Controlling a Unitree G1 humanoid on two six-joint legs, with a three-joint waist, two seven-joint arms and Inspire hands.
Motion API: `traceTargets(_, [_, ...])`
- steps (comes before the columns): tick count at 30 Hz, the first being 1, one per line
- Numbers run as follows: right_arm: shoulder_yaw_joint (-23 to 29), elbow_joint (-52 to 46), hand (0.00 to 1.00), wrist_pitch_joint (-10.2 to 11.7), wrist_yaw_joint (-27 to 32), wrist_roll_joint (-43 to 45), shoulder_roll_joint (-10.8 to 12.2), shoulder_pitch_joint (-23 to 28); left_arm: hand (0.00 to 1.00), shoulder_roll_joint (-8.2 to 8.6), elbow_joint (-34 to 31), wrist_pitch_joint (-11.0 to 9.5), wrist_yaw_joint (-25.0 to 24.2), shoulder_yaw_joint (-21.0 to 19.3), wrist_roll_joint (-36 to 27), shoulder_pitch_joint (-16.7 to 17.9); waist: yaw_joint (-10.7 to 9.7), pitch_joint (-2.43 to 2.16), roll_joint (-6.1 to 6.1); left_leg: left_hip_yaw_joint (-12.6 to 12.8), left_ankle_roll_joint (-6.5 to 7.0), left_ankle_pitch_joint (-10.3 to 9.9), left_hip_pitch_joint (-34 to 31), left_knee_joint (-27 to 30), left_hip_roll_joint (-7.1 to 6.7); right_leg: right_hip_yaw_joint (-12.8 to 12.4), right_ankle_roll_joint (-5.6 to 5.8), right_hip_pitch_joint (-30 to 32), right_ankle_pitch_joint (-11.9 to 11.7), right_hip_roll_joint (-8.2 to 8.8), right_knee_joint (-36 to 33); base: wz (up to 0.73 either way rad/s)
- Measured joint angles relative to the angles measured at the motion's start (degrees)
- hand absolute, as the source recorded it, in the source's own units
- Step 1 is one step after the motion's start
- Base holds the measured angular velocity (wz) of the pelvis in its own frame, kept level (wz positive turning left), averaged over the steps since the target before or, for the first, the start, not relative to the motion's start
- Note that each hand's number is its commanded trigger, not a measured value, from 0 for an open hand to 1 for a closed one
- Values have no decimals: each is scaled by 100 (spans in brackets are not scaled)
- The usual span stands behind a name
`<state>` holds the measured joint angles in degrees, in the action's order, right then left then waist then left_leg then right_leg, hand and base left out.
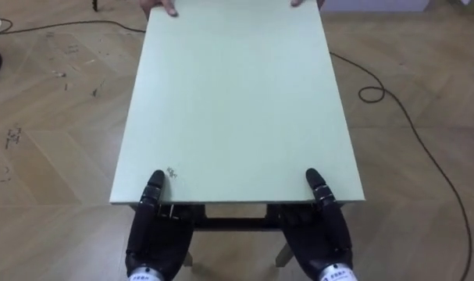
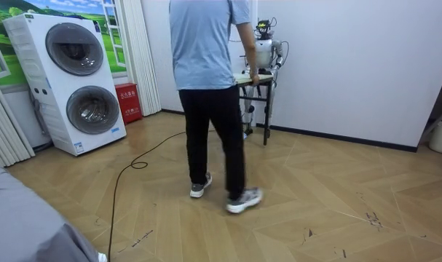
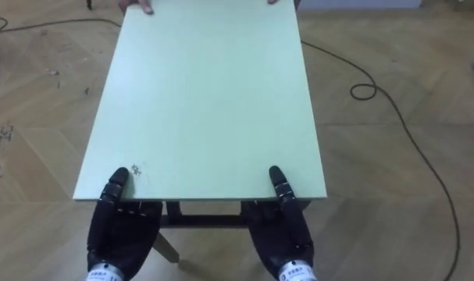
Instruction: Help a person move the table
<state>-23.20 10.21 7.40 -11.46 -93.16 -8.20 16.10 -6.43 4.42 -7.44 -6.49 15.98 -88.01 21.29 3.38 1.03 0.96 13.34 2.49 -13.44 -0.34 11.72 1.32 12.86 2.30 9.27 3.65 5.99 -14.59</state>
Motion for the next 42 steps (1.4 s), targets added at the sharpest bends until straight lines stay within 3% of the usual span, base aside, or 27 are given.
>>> traceTargets(7, [-51,-4,100,118,-154,-7,-20,-20,100,27,-48,-9,17,-4,51,14,180,9,-8,-302,-47,38,-220,52,30,197,-1,-26,-1,-21,203,22])
traceTargets(11, [-45,-4,100,127,-221,-8,-7,-103,100,42,-111,-14,-4,-8,50,16,224,42,-60,-680,-59,66,-429,164,33,317,19,-56,15,6,205,50])
traceTargets(15, [-34,-15,100,143,-359,-8,-57,-106,100,64,-159,-94,-51,51,50,12,189,51,-134,-1089,-87,89,-728,338,-23,718,61,-158,137,98,191,73])
traceTargets(16, [-31,-24,100,142,-359,-8,-68,-108,100,62,-170,-123,-51,68,50,8,173,49,-143,-1070,-95,96,-784,375,-26,792,65,-170,165,115,188,86])
traceTargets(19, [-64,-69,100,205,-359,-90,-46,-107,100,74,-176,-185,-39,112,51,-84,114,53,-157,-700,-110,204,-961,403,4,1105,97,-308,329,226,177,97])
traceTargets(21, [-62,-72,100,229,-359,-102,-42,-92,100,90,-176,-186,-35,106,81,-99,-22,56,-208,-258,-81,312,-1046,406,72,1539,122,-467,402,316,178,105])
traceTargets(23, [-72,-125,100,258,-359,-103,-41,-29,100,89,-176,-184,-28,121,81,-97,-67,61,-236,97,-43,388,-1064,412,138,1743,158,-565,474,384,152,96])
traceTargets(24, [-92,-176,100,270,-358,-102,-53,16,100,91,-175,-186,-29,162,81,-87,-61,70,-254,-31,-26,416,-1078,413,86,1757,185,-607,502,402,143,76])
traceTargets(27, [-98,-176,100,272,-335,-101,-70,27,100,78,-155,-188,-15,195,75,-67,22,88,-282,-253,1,437,-1180,515,-26,1700,240,-659,608,478,21,55])
traceTargets(31, [-68,-177,100,251,-290,-93,-79,27,100,80,-141,-206,3,185,72,-42,27,96,-293,-325,79,485,-1309,614,-127,1685,311,-714,751,592,-162,64])
traceTargets(35, [-48,-275,100,241,-160,-88,-149,27,100,54,-123,-192,10,228,-11,-37,54,101,-289,-470,172,518,-1340,683,-341,1527,368,-747,976,833,-708,68])
traceTargets(37, [-22,-276,100,218,-158,-87,-149,27,100,53,-116,-186,9,235,-10,-37,4,104,-294,-701,219,519,-1375,770,-463,1403,337,-737,1041,913,-998,81])
traceTargets(39, [15,-271,100,137,-156,-87,-166,43,100,27,-94,-177,1,240,-6,-85,-20,112,-293,-1064,275,532,-1396,893,-618,954,304,-664,1068,960,-1469,81])
traceTargets(40, [29,-272,100,124,-156,-87,-162,56,100,22,-92,-176,2,247,-5,-95,-32,115,-290,-1181,288,538,-1394,911,-631,825,269,-589,1088,967,-1613,78])
traceTargets(41, [46,-271,100,122,-159,-82,-138,100,100,7,-91,-183,1,281,18,-95,-46,119,-274,-1376,305,547,-1388,944,-723,411,169,-490,1234,885,-1741,67])
traceTargets(42, [27,-270,100,117,-160,-77,-113,123,100,-20,-91,-208,-3,279,23,-82,-27,131,-263,-1499,306,553,-1391,947,-783,-1,139,-406,1458,646,-1476,65])
